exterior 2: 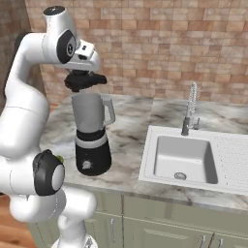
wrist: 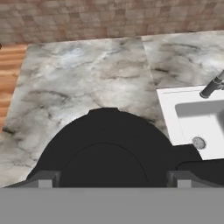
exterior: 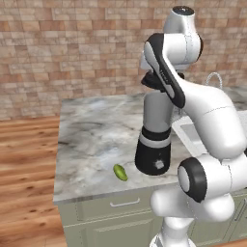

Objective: Open the blender lid, put the mango in the blender, close the lid, and start the blender.

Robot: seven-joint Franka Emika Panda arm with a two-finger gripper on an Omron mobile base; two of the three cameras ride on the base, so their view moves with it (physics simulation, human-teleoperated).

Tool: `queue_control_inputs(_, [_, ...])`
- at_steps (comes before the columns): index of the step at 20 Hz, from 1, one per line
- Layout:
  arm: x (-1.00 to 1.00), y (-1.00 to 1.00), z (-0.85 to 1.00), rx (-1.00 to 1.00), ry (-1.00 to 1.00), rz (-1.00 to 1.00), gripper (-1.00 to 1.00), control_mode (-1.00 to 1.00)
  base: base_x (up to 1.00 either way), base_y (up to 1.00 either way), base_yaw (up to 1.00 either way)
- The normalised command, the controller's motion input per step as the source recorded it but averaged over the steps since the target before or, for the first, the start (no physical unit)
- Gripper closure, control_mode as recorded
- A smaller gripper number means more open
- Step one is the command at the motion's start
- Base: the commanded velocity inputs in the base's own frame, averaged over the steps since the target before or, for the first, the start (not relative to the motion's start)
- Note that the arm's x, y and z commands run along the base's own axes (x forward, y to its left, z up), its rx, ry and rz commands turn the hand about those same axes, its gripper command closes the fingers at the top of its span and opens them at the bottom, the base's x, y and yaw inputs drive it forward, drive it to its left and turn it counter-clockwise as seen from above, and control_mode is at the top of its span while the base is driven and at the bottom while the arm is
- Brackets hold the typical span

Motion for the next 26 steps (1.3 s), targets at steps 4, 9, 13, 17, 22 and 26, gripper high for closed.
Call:
queue_control_inputs(4, [-0.62, 0.18, 0.38, 0.0, -0.03, 0.0, 1.0, -1.0, 0.0, 0.0, 0.0])
queue_control_inputs(9, [-0.51, 0.73, 0.02, 0.0, 0.0, 0.0, 1.0, -1.0, 0.0, 0.0, 0.0])
queue_control_inputs(13, [-0.38, 1.0, -0.19, 0.0, 0.02, 0.0, 1.0, -1.0, 0.0, 0.0, 0.0])
queue_control_inputs(17, [-0.23, 1.0, -0.52, 0.0, 0.03, 0.0, 1.0, -1.0, 0.0, 0.0, 0.0])
queue_control_inputs(22, [-0.07, 1.0, -0.83, 0.0, 0.04, 0.0, 1.0, -1.0, 0.0, 0.0, 0.0])
queue_control_inputs(26, [-0.02, 0.97, -1.0, -0.06, 0.07, 0.0, 1.0, -1.0, 0.0, 0.0, 0.0])
